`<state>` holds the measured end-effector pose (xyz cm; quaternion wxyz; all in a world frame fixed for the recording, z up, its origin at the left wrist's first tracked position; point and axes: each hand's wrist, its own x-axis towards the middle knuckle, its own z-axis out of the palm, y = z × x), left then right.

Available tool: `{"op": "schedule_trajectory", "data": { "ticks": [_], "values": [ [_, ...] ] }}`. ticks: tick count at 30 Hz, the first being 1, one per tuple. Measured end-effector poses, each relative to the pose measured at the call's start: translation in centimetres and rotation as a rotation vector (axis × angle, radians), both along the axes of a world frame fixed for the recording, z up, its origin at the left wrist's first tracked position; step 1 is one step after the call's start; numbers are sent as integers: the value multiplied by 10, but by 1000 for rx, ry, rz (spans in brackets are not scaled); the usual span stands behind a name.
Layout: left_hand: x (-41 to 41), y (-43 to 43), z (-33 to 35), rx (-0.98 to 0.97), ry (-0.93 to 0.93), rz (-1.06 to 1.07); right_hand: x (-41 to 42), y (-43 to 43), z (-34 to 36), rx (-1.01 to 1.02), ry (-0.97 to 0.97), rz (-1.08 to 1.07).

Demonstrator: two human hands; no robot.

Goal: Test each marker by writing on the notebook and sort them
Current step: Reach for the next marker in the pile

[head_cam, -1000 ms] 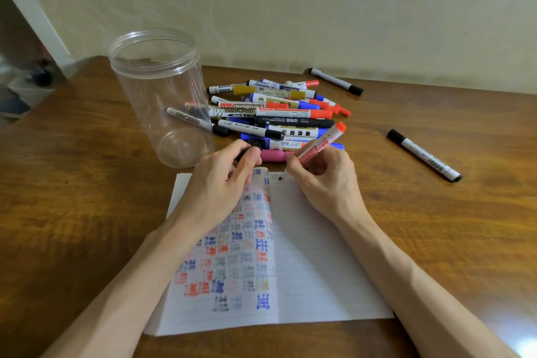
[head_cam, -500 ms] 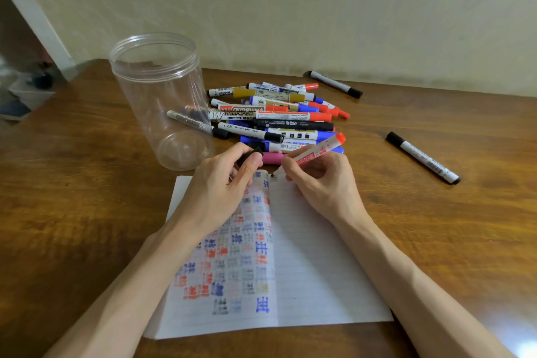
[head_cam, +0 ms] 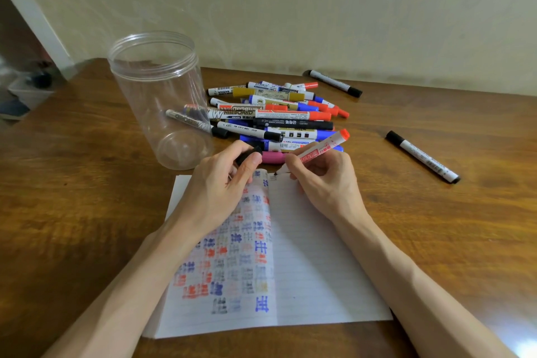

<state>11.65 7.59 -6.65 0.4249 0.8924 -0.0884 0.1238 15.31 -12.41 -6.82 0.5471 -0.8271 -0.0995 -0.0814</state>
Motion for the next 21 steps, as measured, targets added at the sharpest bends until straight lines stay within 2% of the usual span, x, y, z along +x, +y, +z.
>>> {"op": "schedule_trajectory", "data": {
  "ticks": [8, 14, 21],
  "values": [
    [-1, 1, -1, 13, -28, -14, -2, 0, -2, -58, -15, 35],
    [0, 2, -1, 27, -79, -10, 1, -1, 0, 11, 43, -34],
    [1, 0, -2, 30, -85, -17, -1, 0, -2, -31, -11, -2]
  ]
}}
